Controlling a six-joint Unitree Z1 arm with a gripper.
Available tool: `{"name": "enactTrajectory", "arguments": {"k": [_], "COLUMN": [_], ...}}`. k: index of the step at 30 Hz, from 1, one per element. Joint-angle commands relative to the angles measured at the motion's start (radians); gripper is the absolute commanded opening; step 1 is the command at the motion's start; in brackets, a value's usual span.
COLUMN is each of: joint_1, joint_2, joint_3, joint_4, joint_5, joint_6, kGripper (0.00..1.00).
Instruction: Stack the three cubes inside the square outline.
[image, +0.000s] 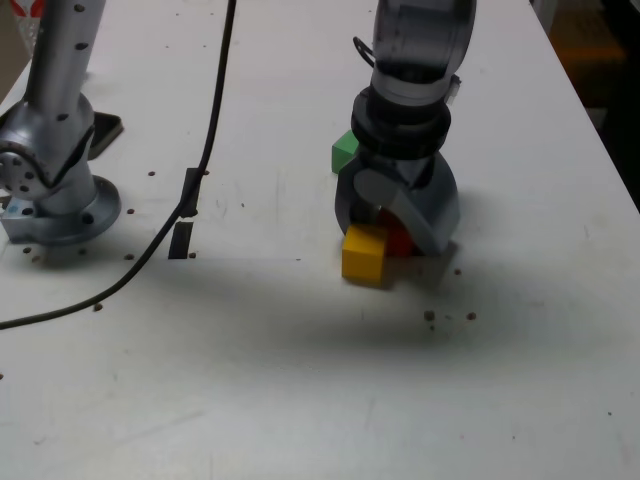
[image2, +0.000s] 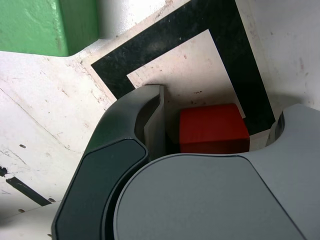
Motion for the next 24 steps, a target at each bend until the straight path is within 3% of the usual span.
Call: {"name": "enactTrajectory", "arguments": {"k": [1,4,14,24], "joint_1": [-0.006,-0.009,-0.029,-0.041], "joint_2": [0.015,0.016,0.009,-0.057], "joint_3": [0.006,0.011,0.012,-0.008], "joint_4": [-0.001,-0.002,-0.027,0.007], "joint_5": [-0.003,-0.006,-0.008,-0.001], "joint_6": [-0.002,-0.009,-0.026,-0.050], "kGripper": [0.81,0.71,0.23,0.19]}}
